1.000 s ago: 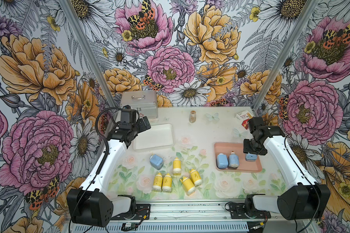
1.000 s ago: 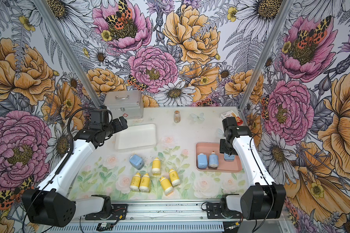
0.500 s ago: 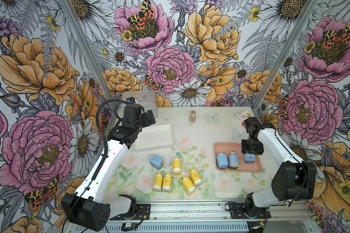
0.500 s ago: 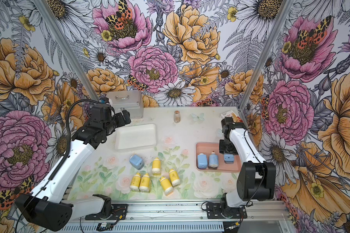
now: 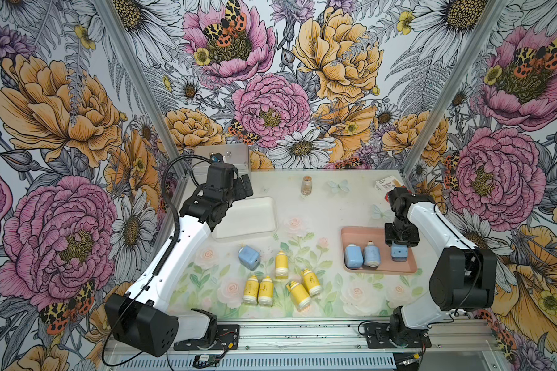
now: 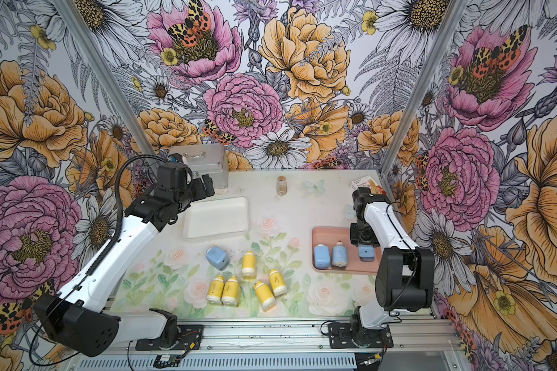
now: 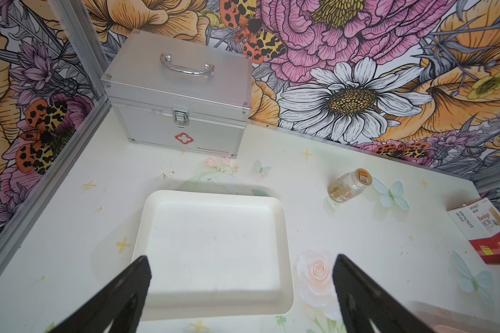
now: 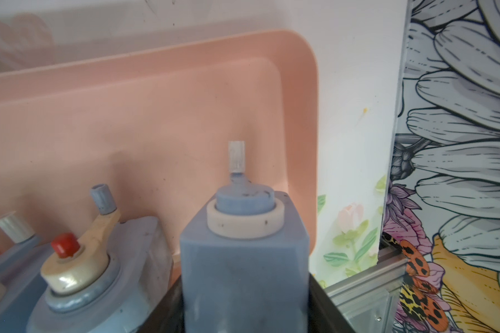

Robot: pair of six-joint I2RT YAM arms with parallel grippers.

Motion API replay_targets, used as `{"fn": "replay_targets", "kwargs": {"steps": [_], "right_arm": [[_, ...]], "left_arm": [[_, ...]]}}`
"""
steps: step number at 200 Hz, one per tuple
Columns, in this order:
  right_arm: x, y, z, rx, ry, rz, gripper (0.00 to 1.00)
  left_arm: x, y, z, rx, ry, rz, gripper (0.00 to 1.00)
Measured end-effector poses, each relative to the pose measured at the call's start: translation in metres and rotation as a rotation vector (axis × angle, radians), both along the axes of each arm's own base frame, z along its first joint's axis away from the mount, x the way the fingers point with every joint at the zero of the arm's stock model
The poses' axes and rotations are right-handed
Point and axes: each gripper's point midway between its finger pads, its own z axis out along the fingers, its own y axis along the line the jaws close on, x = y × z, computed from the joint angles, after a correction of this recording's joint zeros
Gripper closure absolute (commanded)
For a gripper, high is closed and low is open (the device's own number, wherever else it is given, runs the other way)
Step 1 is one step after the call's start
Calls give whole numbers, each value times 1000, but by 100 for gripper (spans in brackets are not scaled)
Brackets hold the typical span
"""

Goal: Place the pencil sharpeners by color into the storage box
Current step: Place the pencil sharpener in the storage box.

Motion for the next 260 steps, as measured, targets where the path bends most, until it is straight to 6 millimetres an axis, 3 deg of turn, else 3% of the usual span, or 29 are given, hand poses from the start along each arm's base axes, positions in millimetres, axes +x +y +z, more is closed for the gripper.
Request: {"fn": "replay_targets", "kwargs": {"steps": [41, 142, 260], "right_arm": [[-8, -3, -15, -17, 63, -1, 62], [-12, -22, -30, -33, 119, -58, 61], [-12, -25, -31, -35, 122, -66, 37]], "left_arm": [[1, 0, -3, 6, 10, 3, 1], [5, -1, -11, 14, 30, 4, 1], [5, -2, -11, 14, 30, 3, 1]]}}
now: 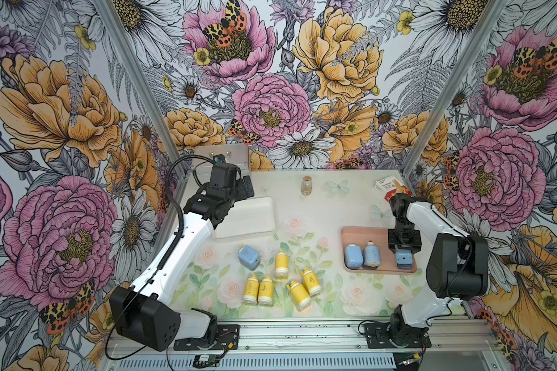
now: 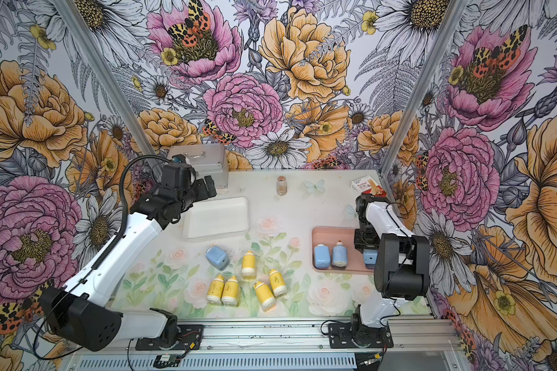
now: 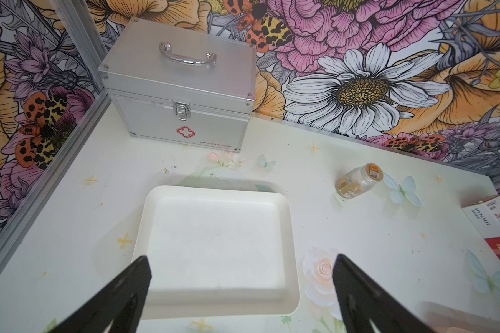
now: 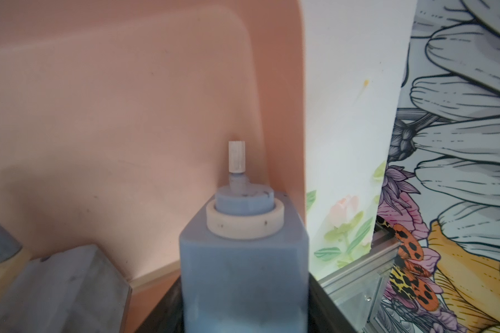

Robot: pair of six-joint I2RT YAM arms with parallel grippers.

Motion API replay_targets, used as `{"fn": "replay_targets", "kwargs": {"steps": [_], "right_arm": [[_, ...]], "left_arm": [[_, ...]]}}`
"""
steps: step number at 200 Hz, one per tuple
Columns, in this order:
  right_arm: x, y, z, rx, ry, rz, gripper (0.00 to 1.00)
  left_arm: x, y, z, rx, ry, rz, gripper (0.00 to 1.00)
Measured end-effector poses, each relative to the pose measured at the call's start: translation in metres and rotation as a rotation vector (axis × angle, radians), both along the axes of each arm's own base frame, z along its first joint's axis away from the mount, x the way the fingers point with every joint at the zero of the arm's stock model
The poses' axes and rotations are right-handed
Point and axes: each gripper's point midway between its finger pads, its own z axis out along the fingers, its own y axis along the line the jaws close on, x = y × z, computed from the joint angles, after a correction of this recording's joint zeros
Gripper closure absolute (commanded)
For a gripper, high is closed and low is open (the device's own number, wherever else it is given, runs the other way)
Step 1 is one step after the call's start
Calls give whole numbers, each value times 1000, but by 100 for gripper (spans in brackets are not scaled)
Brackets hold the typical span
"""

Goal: Place the pencil sharpeners by color into the storage box
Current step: Place the pencil sharpener in the storage box.

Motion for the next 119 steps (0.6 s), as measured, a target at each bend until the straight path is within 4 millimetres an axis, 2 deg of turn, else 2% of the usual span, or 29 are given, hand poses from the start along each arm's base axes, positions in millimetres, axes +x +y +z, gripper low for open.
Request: {"fn": "replay_targets", "kwargs": {"steps": [33, 119], "right_arm": [[-1, -4, -1, -24, 13, 2, 32], [-2, -10, 0, -58, 22, 6, 33]], "left_arm": [[1, 0, 5, -2, -10, 1, 1], [1, 1, 7, 1, -15, 7, 1]]}}
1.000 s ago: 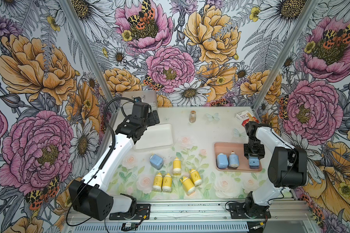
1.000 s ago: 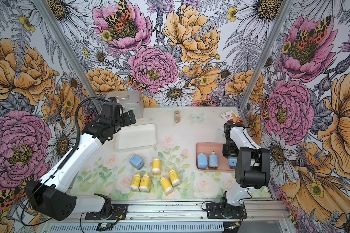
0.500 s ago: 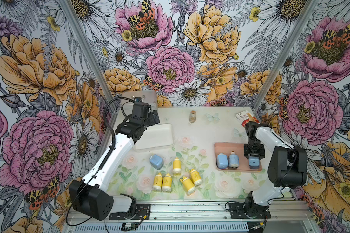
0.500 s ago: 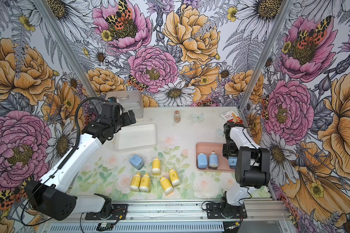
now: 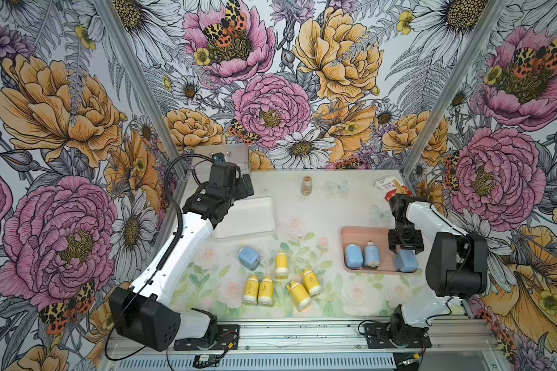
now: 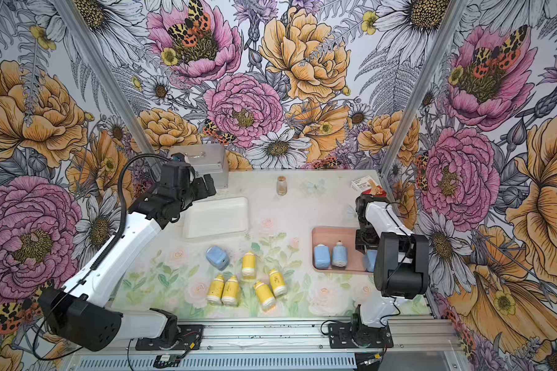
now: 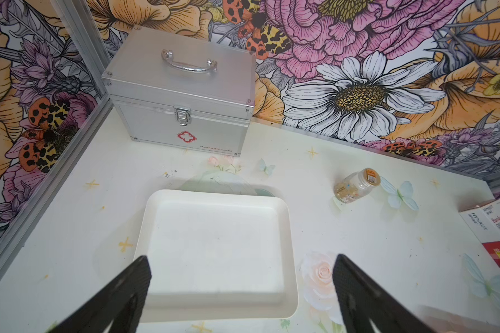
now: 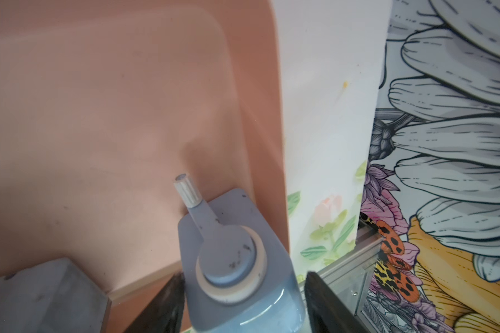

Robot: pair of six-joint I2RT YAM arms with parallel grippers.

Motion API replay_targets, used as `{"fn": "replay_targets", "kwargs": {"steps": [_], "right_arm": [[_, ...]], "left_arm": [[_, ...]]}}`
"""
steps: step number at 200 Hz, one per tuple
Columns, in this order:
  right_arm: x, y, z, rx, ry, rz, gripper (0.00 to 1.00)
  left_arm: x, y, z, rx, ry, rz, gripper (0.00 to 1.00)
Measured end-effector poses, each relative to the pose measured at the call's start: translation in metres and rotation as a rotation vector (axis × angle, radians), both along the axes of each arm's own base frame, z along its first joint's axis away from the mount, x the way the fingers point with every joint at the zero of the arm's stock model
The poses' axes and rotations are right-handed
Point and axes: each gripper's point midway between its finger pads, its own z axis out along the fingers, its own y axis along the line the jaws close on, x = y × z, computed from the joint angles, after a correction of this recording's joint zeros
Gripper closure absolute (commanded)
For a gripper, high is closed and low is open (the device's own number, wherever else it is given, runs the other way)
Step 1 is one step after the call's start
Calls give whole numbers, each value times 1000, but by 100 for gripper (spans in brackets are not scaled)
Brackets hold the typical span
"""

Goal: Place the pencil sharpeners by color into the storage box
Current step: Place the pencil sharpener in the storage box.

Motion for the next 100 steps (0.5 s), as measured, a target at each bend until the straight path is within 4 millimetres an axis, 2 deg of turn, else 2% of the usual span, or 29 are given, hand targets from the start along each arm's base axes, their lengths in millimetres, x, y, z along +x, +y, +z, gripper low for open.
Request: {"fn": "replay_targets", "kwargs": {"steps": [56, 100], "right_arm": [[2, -4, 4, -26, -5, 1, 32], [5, -3, 18, -31, -60, 9, 32]], "left_arm": [[-1, 2, 3, 2, -9, 6, 1], [-2, 3, 5, 6, -13, 13, 1]]}}
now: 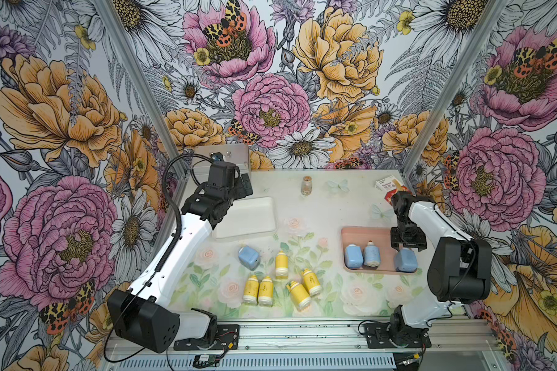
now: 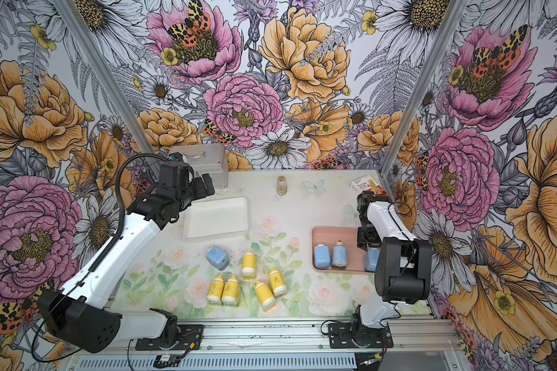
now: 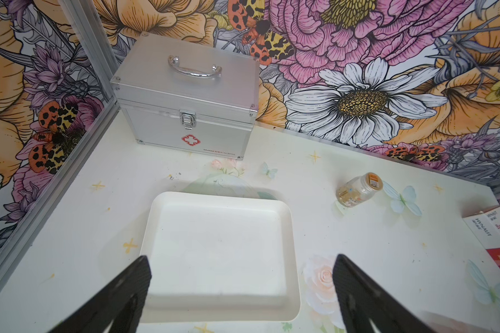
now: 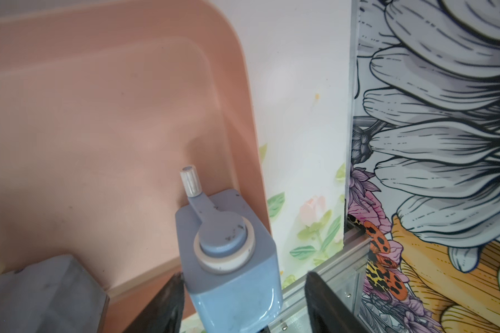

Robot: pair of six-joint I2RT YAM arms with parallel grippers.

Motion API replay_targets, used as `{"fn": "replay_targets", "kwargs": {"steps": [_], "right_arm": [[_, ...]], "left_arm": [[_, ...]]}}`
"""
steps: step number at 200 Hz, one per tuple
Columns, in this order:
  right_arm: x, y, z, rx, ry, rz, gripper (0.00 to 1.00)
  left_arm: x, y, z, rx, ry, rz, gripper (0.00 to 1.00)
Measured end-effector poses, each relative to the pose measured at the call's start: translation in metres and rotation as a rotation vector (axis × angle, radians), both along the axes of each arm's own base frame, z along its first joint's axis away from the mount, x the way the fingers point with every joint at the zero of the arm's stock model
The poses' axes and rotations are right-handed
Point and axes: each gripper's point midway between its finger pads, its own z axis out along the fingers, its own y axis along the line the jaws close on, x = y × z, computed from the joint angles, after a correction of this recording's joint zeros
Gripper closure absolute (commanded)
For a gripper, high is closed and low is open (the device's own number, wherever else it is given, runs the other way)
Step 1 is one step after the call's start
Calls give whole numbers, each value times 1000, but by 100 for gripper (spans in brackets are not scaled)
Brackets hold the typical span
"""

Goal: Place the pencil sharpeners by color into the storage box
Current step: Place the pencil sharpener in the storage box.

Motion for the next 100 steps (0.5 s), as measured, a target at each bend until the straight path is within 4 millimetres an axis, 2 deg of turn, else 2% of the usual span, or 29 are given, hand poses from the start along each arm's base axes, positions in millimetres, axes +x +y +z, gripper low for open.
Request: {"fn": "replay_targets", "kwargs": {"steps": [44, 72, 100], "right_arm": [[8, 17, 5, 39, -48, 39, 32], [16, 30, 22, 82, -139, 61, 32], [27, 42, 42, 124, -240, 84, 32]], "left_arm": [[-3, 2, 7, -4, -18, 4, 1], [-5, 11, 8, -6, -23, 23, 1], [-5, 31, 2, -7, -11, 70, 1]]}}
